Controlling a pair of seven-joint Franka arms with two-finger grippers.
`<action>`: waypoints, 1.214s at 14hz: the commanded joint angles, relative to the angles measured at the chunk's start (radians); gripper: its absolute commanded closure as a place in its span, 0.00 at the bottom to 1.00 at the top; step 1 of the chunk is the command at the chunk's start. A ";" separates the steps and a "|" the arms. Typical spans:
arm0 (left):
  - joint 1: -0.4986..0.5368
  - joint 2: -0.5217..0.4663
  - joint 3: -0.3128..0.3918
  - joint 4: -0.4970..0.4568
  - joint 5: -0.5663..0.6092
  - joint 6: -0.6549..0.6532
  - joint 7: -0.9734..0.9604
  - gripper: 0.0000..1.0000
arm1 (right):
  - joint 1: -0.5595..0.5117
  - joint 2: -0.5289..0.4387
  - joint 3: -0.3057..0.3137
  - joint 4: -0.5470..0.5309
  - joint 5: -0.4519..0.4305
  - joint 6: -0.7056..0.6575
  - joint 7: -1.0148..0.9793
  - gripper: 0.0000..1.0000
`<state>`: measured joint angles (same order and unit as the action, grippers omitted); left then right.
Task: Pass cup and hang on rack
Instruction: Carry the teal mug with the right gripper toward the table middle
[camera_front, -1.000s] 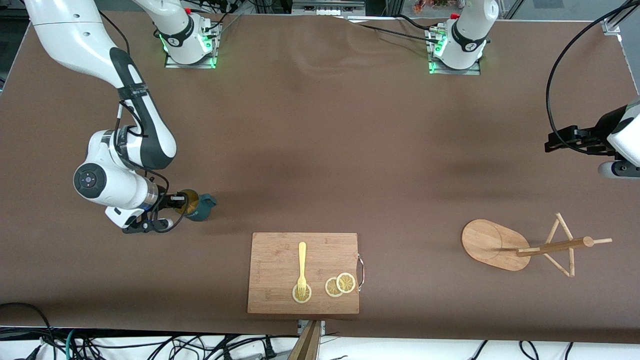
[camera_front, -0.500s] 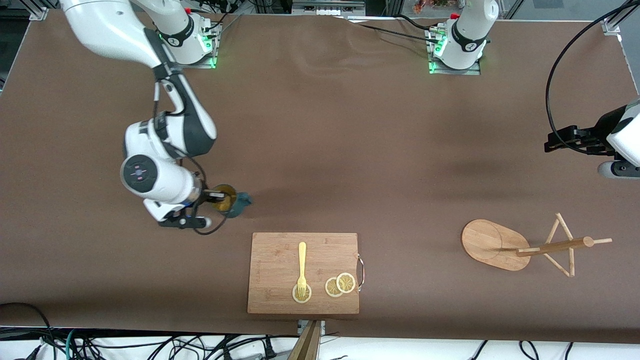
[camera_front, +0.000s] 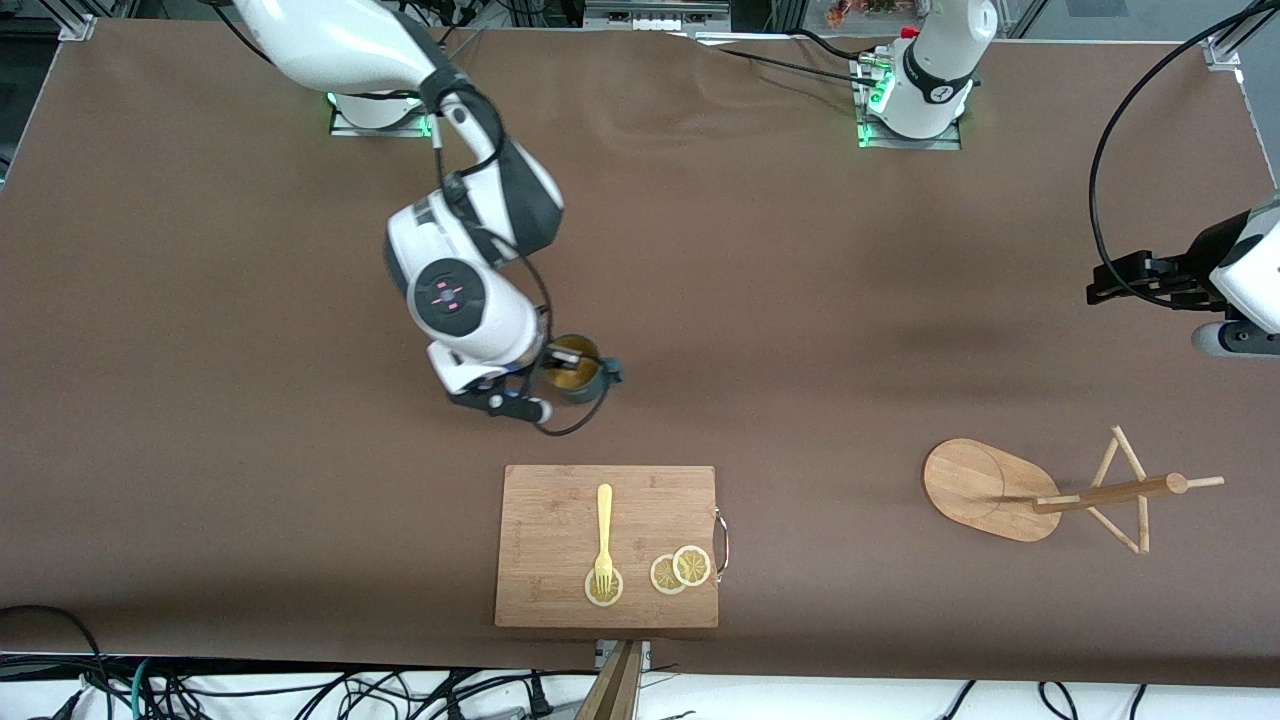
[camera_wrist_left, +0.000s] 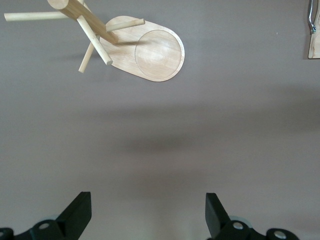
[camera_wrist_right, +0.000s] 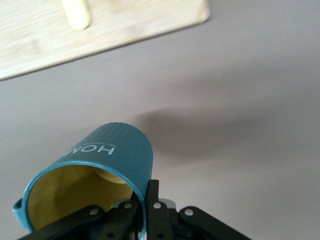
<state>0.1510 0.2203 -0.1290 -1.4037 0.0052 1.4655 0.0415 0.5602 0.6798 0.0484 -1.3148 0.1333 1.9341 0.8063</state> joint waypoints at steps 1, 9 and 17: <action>-0.007 0.001 0.011 0.017 -0.014 -0.024 0.003 0.00 | 0.088 0.070 -0.012 0.124 0.014 -0.030 0.137 1.00; -0.005 0.001 0.011 0.017 -0.014 -0.024 0.003 0.00 | 0.283 0.174 -0.016 0.230 0.008 0.048 0.335 1.00; -0.002 0.002 0.011 0.015 -0.014 -0.025 0.003 0.00 | 0.386 0.264 -0.022 0.230 -0.040 0.137 0.355 1.00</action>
<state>0.1512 0.2203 -0.1244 -1.4037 0.0052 1.4579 0.0415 0.9376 0.9258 0.0383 -1.1245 0.1079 2.0752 1.1386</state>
